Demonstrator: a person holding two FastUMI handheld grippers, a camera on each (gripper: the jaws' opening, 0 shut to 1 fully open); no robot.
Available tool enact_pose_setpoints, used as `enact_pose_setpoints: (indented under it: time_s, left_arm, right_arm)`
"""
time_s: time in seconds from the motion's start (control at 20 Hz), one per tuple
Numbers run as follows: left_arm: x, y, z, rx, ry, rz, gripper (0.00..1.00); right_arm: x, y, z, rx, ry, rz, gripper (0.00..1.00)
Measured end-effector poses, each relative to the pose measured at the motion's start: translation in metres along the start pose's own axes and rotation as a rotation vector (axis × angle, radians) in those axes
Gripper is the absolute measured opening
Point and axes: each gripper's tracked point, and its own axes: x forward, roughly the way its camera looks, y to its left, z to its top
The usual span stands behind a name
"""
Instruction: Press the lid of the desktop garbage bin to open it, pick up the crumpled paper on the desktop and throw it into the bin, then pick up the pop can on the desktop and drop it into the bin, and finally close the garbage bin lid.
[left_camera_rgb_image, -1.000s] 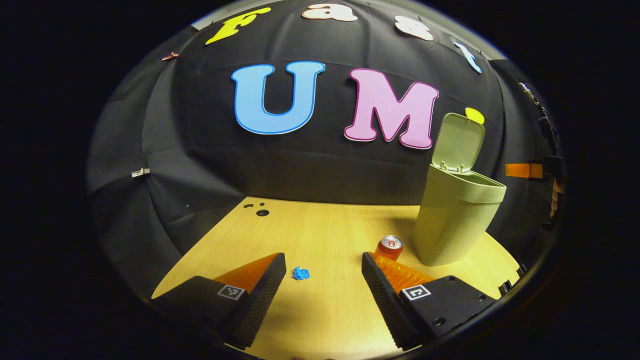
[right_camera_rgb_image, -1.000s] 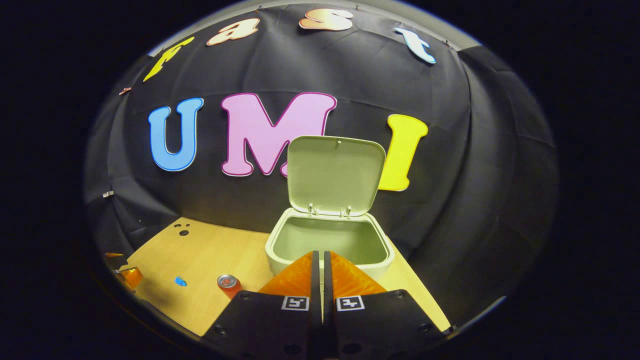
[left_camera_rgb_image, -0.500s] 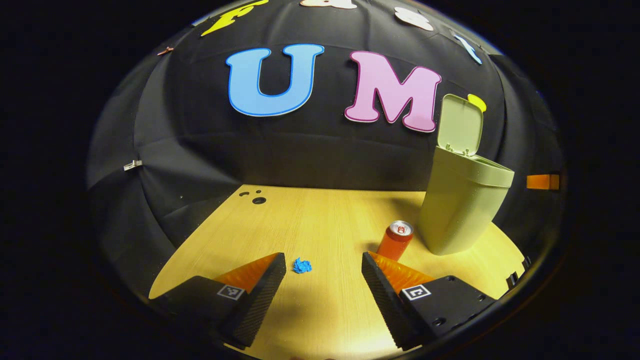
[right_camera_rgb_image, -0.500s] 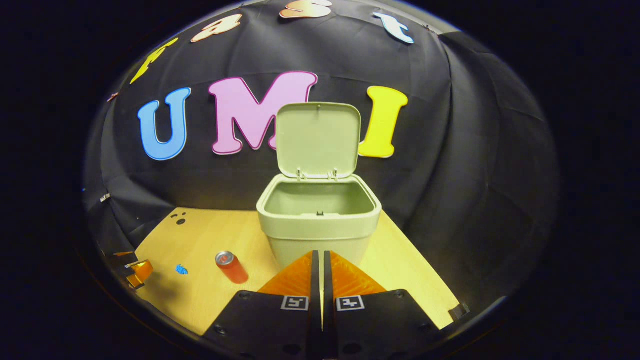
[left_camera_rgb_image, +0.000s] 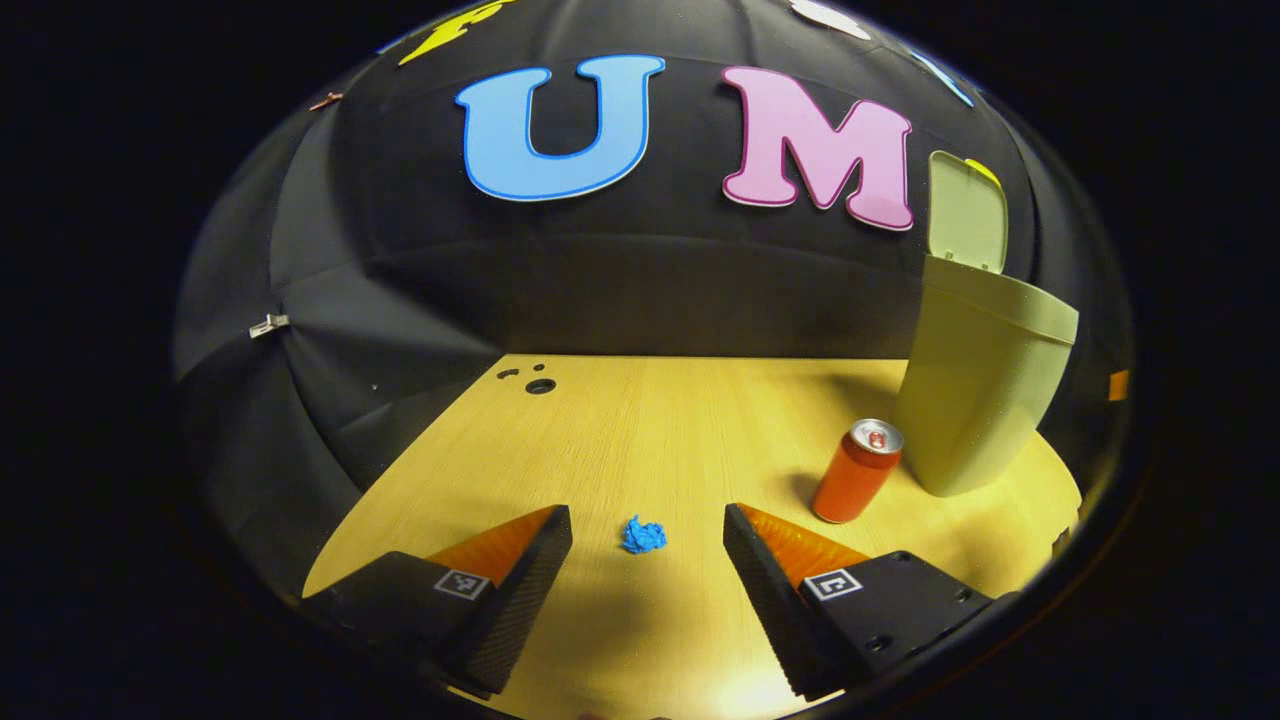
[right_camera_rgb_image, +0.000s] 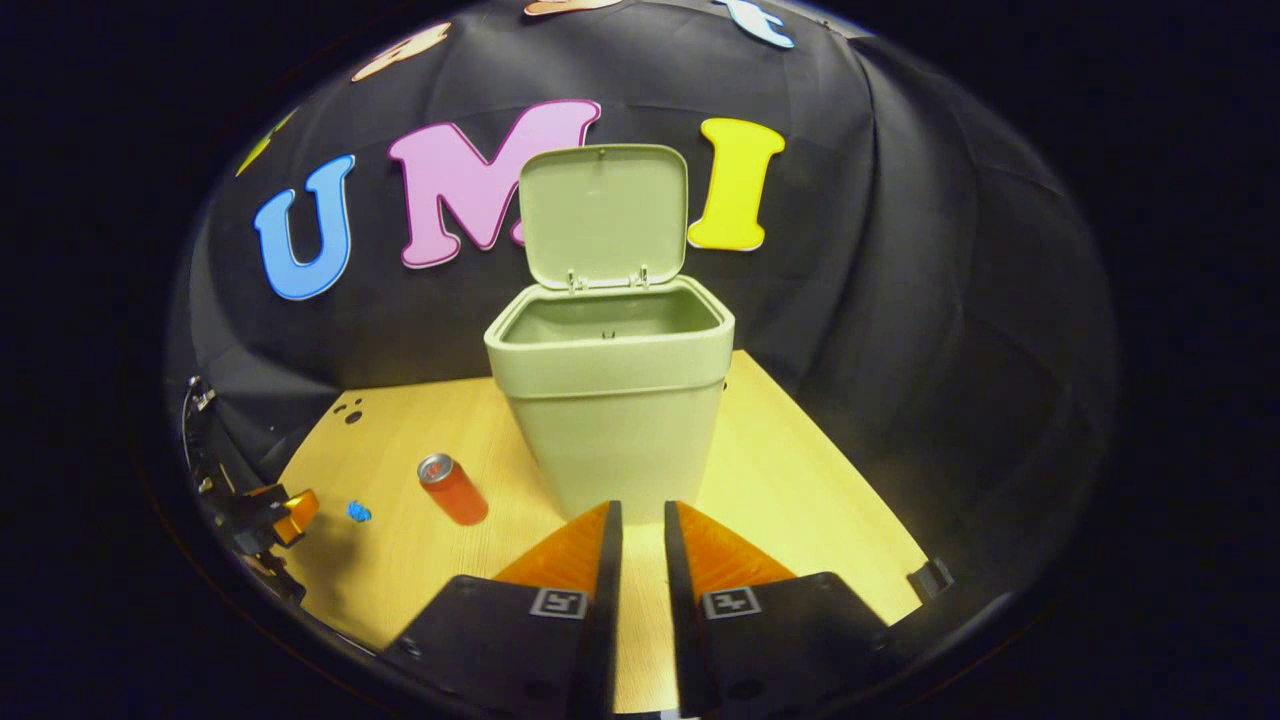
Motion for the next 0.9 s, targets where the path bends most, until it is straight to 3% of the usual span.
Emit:
enact_pose_setpoints:
  time_s: [0.05, 0.15, 0.25, 0.5, 0.9]
  left_arm:
    - [0.008, 0.001, -0.003, -0.004, 0.010, 0.000, 0.98]
    - [0.024, 0.003, -0.010, -0.003, 0.033, -0.002, 0.98]
    - [0.041, 0.006, -0.013, 0.035, 0.034, 0.001, 0.98]
    - [0.076, -0.001, -0.035, 0.037, 0.104, -0.035, 0.98]
    - [0.110, -0.002, -0.073, -0.030, 0.203, -0.011, 0.98]
  right_arm:
    - [-0.001, 0.004, -0.006, -0.003, 0.015, 0.013, 0.33]
    - [-0.003, 0.006, -0.018, -0.014, 0.041, 0.012, 0.60]
    - [-0.004, 0.005, -0.033, -0.045, 0.065, -0.011, 0.97]
    - [-0.010, 0.014, -0.050, -0.075, 0.116, 0.001, 0.98]
    - [-0.010, 0.011, -0.070, -0.075, 0.177, 0.003, 0.98]
